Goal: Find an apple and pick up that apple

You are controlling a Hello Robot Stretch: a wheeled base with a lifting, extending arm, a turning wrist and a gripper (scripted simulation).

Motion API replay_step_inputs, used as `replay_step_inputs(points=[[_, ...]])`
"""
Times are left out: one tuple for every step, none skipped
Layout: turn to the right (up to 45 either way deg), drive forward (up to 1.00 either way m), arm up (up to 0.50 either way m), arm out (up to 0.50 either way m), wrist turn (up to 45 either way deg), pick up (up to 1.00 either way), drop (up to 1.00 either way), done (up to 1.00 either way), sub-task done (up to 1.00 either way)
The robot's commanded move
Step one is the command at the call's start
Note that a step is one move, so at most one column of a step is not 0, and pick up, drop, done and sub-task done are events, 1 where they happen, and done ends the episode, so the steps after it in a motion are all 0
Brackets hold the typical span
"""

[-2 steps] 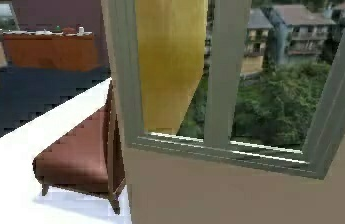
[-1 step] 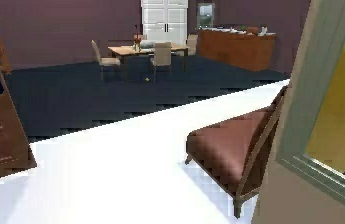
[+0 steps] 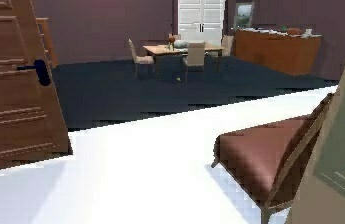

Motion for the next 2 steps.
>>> replay_step_inputs(points=[[0.0,1.00,0.00,0.00,0.0,0.00,0.00,0.00,0.00],[-3.0,0.00,0.00,0.00,0.0,0.00,0.00,0.00,0.00]])
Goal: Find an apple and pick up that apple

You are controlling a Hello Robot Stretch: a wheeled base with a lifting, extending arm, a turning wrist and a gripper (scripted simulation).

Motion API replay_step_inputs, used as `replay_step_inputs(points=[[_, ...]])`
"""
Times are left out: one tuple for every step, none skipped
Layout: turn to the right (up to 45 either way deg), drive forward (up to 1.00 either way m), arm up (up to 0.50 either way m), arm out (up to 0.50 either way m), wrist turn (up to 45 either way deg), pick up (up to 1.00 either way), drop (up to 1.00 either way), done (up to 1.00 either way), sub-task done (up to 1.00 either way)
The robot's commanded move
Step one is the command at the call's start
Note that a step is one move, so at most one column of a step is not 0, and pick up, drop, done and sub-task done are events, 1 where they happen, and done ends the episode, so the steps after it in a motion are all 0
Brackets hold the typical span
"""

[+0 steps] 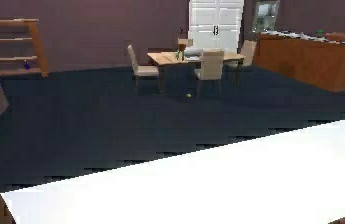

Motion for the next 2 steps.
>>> replay_step_inputs(points=[[-30.0,0.00,0.00,0.00,0.0,0.00,0.00,0.00,0.00],[0.0,0.60,0.00,0.00,0.0,0.00,0.00,0.00,0.00]])
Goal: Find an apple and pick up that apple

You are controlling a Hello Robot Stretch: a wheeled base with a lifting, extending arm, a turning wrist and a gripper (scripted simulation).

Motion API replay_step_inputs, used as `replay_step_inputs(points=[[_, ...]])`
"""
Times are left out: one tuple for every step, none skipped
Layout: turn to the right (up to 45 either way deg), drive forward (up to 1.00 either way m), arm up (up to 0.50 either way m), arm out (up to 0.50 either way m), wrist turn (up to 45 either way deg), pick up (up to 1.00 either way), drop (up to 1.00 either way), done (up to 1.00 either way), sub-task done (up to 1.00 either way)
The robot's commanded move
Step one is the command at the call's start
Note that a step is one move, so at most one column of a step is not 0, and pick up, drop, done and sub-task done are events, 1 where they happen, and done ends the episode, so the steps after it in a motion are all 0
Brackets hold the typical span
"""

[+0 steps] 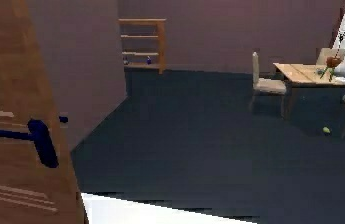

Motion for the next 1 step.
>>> replay_step_inputs(points=[[45.0,0.00,0.00,0.00,0.0,0.00,0.00,0.00,0.00]])
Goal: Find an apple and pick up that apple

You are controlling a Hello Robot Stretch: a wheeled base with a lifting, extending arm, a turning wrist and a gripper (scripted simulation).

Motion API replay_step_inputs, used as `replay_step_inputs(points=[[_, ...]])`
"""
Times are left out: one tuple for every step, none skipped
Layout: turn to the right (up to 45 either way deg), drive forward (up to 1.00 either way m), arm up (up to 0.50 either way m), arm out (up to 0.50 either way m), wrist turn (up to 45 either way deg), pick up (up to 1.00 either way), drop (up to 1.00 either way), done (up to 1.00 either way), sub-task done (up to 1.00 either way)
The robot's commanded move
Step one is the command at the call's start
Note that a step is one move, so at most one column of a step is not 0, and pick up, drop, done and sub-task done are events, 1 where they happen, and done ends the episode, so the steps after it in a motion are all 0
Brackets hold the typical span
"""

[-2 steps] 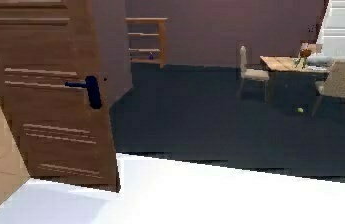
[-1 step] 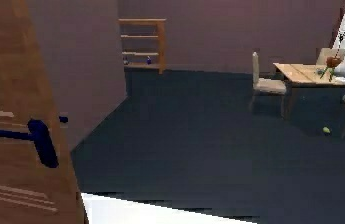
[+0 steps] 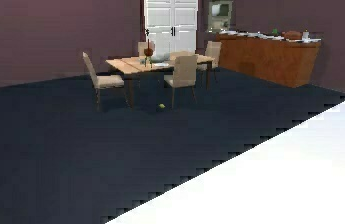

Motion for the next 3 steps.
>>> replay_step_inputs(points=[[24.0,0.00,0.00,0.00,0.0,0.00,0.00,0.00,0.00],[3.0,0.00,0.00,0.00,0.0,0.00,0.00,0.00,0.00],[0.0,0.25,0.00,0.00,0.0,0.00,0.00,0.00,0.00]])
